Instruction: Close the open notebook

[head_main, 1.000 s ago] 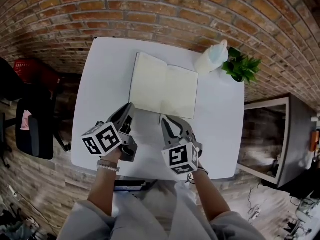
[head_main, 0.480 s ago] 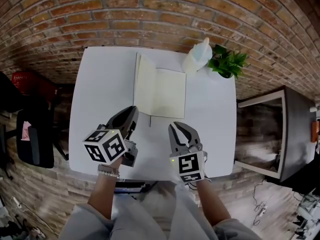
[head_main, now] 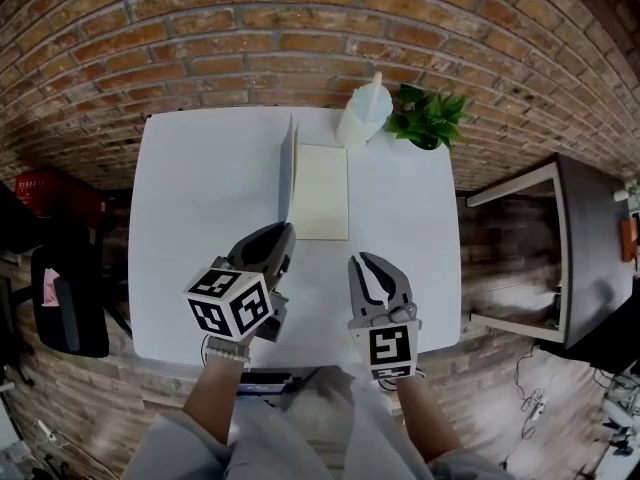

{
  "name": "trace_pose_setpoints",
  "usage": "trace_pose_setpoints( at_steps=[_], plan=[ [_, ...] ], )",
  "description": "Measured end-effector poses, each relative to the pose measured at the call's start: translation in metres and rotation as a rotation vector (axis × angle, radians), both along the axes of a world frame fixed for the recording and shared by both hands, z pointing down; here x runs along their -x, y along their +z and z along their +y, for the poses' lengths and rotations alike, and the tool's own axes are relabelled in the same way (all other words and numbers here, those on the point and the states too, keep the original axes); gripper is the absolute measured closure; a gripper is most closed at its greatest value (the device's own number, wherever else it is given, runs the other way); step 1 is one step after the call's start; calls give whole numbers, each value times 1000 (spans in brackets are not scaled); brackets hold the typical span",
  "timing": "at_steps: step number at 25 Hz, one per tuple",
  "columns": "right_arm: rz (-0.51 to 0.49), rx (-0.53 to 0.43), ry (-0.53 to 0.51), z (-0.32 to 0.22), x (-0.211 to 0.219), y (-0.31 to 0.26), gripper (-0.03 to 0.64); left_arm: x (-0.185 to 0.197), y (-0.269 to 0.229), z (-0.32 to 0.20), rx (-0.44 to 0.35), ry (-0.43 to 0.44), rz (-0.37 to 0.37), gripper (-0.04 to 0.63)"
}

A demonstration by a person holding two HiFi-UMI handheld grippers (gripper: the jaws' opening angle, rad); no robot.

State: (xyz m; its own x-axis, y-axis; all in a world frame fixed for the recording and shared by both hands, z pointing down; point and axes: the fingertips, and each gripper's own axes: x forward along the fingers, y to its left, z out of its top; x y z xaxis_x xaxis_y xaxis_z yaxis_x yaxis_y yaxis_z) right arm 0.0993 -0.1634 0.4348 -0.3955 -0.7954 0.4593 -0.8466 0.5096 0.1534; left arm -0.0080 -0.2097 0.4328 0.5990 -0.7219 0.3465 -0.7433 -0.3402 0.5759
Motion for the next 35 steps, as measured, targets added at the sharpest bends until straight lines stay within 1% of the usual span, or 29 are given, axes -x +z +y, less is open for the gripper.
trace_pose_setpoints(
  at_steps=[4, 10, 15, 21, 28, 35],
  plan=[
    [-16, -12, 51, 3, -18, -5, 551, -22, 7, -1, 6, 35, -5, 561],
    [-7, -3, 108, 11, -41, -3, 552, -54, 22, -3, 19, 116, -62, 560],
    [-11, 6, 134, 18, -50, 0, 552, -74, 39, -4, 38, 166, -102, 561],
    [-17, 14, 164, 24, -60, 3, 552, -96, 63, -5, 64, 240, -177, 560],
    [-16, 32, 192, 31, -71, 9, 551, -110, 89, -6, 102, 305, -251, 560],
    [-25, 38, 197, 36, -77, 13, 552, -122, 113, -5, 107, 379, -366, 560]
  ],
)
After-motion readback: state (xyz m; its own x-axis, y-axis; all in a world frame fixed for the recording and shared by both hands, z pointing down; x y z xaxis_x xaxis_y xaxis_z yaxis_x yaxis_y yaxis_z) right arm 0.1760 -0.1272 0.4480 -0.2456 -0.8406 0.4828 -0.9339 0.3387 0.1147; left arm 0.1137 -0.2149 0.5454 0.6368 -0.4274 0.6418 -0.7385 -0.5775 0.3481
